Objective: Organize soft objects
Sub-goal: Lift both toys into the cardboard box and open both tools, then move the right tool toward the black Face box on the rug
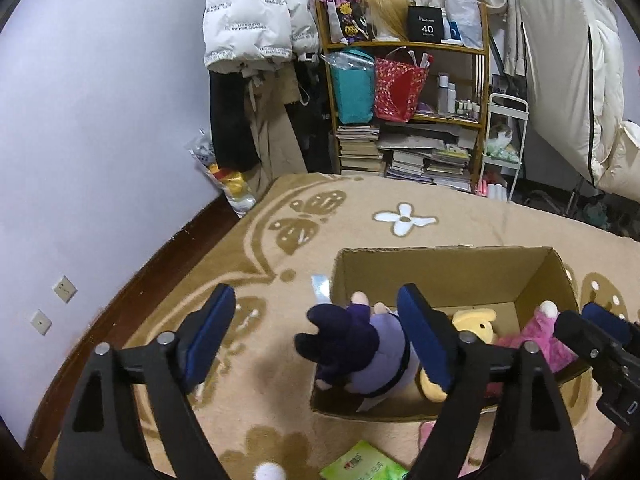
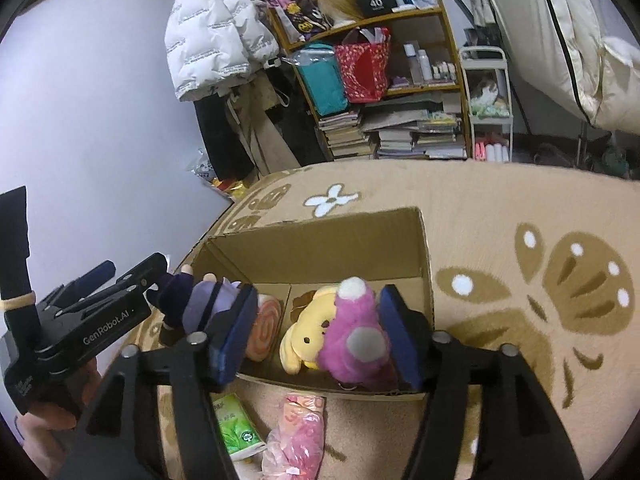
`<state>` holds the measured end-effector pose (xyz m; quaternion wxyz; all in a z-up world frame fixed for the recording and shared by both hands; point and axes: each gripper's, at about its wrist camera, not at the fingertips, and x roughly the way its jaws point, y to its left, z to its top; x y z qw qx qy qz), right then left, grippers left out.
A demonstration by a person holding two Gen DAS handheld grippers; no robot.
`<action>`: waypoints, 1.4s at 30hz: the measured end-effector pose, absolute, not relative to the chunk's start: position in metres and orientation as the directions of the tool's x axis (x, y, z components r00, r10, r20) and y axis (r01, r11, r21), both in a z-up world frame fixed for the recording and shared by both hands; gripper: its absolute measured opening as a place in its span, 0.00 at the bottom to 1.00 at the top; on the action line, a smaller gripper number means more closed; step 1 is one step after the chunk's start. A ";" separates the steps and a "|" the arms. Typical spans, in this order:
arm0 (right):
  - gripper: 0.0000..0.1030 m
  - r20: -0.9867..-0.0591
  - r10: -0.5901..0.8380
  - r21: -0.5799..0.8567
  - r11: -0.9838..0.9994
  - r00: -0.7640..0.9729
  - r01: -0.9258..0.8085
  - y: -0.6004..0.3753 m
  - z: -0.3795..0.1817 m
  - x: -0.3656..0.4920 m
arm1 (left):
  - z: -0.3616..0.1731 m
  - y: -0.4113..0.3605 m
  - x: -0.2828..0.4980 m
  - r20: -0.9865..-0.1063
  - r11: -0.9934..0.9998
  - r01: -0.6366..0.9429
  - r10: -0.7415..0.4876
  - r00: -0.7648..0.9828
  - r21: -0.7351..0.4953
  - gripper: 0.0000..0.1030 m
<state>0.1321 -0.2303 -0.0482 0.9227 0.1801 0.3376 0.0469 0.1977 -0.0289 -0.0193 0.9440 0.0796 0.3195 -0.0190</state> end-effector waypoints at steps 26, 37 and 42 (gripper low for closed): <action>1.00 -0.542 0.147 0.277 0.961 0.827 0.011 -0.223 0.007 0.051 | 0.034 0.022 0.116 -0.585 0.994 0.053 0.014 0.811 0.097 1.00; 1.00 -0.606 0.156 0.317 0.947 0.780 0.057 -0.225 -0.031 0.027 | 0.003 0.020 0.098 -0.648 0.995 0.087 -0.030 0.761 0.056 0.99; 1.00 -0.645 0.162 0.339 0.936 0.747 0.089 -0.228 -0.057 0.023 | -0.010 0.011 0.099 -0.672 0.990 0.112 -0.024 0.740 0.088 0.99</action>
